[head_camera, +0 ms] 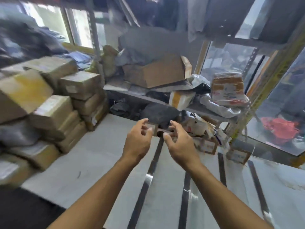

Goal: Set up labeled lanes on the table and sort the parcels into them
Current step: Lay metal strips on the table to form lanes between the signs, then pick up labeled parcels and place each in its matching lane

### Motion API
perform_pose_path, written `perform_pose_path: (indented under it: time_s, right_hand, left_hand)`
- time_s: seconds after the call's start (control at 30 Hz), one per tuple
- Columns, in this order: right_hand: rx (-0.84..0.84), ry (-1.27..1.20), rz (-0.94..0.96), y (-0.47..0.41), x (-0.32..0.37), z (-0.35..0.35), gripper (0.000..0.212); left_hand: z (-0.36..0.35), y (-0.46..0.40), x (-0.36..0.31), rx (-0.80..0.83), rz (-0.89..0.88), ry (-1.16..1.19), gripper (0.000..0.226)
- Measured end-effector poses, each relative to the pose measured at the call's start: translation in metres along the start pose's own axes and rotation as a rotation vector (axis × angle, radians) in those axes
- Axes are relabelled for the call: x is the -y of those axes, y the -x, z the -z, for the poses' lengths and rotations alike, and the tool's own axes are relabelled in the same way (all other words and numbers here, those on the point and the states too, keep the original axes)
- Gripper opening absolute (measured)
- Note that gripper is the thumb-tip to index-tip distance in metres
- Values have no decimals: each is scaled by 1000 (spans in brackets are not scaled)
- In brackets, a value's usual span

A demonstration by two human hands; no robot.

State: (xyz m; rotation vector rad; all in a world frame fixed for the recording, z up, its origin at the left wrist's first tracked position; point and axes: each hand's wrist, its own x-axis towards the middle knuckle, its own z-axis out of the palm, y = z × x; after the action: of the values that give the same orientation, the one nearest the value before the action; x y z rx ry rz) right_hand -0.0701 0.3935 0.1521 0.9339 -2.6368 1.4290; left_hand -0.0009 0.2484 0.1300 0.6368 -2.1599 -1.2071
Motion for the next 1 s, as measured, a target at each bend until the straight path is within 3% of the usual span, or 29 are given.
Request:
perform_pose_path:
  time_s: [0.3,0.5,0.8,1.0]
  right_hand:
    - [205,-72,142,-19,64,-88,58]
    - [276,-77,97,-37,98,-155,57]
    - [249,-206,-158,-136,149,-278,57]
    - [221,-245,-278,-210,181,-342,61]
  left_hand:
    - [114,5,29,-243,129,-109,37]
    - [175,-26,65,-291,162,-97,37]
    - [271,-178,145,-252,168,18,37]
    - [307,-286,178,-187,333,57,48]
